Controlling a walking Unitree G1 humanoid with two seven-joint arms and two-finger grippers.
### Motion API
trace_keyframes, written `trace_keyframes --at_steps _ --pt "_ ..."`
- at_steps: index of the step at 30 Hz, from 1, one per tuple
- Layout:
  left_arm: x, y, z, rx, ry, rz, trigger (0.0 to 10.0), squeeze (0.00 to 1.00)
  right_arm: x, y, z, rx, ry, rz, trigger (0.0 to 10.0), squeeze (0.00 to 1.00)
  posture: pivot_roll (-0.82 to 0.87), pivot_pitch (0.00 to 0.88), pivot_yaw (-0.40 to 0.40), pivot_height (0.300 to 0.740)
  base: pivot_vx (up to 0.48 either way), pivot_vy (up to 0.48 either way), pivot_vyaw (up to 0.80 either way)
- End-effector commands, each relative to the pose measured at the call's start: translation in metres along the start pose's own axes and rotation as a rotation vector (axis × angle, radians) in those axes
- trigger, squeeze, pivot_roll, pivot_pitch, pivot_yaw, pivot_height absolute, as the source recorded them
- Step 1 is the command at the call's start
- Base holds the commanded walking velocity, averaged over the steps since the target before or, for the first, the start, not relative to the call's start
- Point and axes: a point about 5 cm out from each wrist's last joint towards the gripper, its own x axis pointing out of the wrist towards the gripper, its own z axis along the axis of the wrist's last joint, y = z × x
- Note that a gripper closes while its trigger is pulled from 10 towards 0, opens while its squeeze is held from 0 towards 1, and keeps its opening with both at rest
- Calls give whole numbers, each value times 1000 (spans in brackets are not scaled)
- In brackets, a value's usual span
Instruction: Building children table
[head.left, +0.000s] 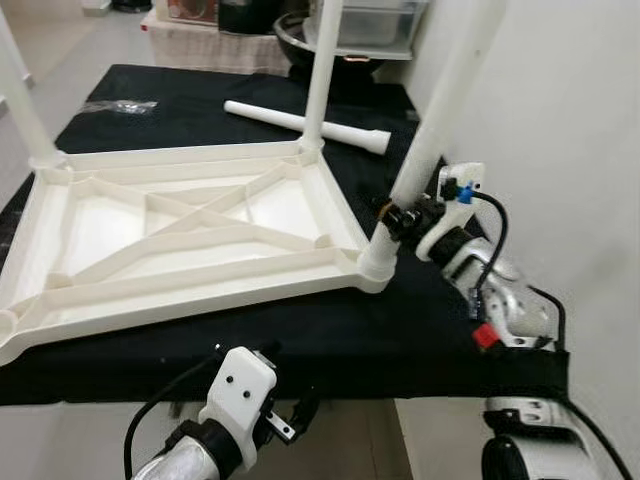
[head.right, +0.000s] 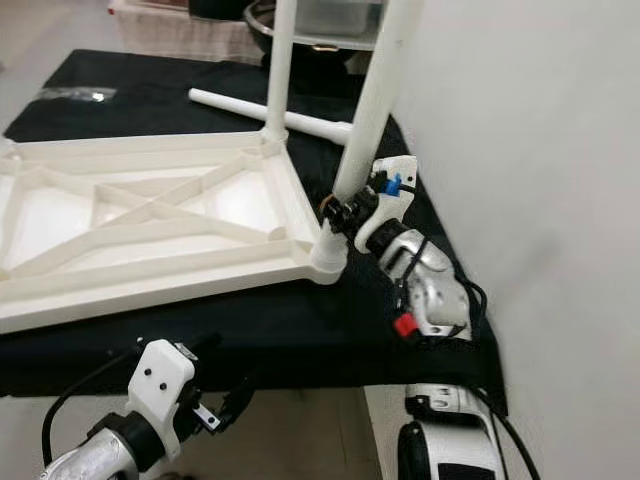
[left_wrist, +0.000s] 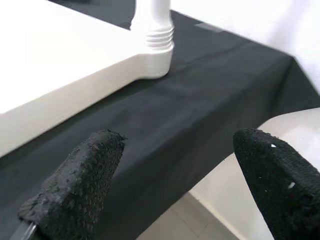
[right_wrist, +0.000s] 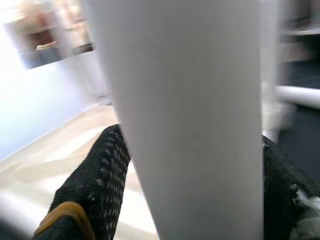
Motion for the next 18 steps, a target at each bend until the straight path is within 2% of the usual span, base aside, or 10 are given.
trace_keyframes --at_steps 1,5,8,9,11,12,18 --pt "0 -2 -4 -3 15 2 10000 0 7 14 -9 40 89 276 10000 0 150 110 -129 740 0 0 0" --pt "0 -4 -4 -6 12 4 10000 0 10 16 -10 31 130 367 10000 0 160 104 -140 740 0 0 0" --pt "0 -5 -4 -11 11 4 10000 0 30 24 -6 -2 154 490 10000 0 169 90 -143 740 0 0 0" --pt "-1 -5 -4 -12 13 3 10000 0 37 27 -4 -16 152 505 2431 0 169 90 -143 740 0 0 0" --pt "-1 -5 -4 -12 13 3 10000 0 42 28 -3 -22 141 508 2431 0 169 90 -143 740 0 0 0" --pt "-1 -6 -5 -13 14 3 10000 0 45 28 -1 -14 118 509 0 0 174 78 -147 740 0 0 0" --pt "-2 -6 -6 -13 16 2 10000 0 48 26 2 2 74 465 0 0 171 76 -145 740 0 0 0"
